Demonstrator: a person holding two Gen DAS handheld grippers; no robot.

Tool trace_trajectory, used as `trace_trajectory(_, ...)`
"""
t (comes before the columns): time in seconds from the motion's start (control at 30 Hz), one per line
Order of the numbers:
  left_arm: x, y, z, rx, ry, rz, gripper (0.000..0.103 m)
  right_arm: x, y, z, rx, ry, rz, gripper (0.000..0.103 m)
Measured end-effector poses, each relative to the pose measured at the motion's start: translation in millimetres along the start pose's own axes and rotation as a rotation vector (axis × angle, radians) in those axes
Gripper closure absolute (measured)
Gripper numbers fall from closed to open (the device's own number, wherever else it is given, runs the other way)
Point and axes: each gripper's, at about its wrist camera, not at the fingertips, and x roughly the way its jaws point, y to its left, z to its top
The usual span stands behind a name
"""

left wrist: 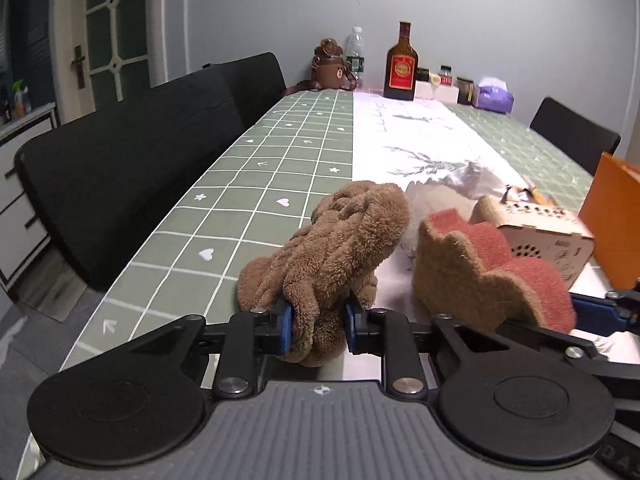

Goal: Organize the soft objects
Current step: 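Grasp the red sponge with the right gripper while the left gripper grasps the brown plush, then lift the plush and sponge with both grippers and lower them into the box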

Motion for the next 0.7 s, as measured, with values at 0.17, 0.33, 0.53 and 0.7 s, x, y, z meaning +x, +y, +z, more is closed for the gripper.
trace_trajectory(0.17, -24, 1, -5, -0.039, 0.017, 0.009, 0.076, -15, 3, -2, -0.002, -0.032, 0.004, 0.073)
trace_trajectory(0.33, -45, 3, -8, -0.098, 0.026, -0.010, 0.076, -36, 6, -6, -0.011, -0.069, 0.003, 0.073)
trace_trajectory(0.53, -72, -9, -9, -0.104, -0.017, -0.037, 0.076, -64, 2, -8, -0.007, -0.118, -0.006, 0.073)
trace_trajectory(0.7, -92, -24, -3, -0.085, -0.063, -0.059, 0.076, -91, -6, -8, -0.002, -0.173, -0.030, 0.073)
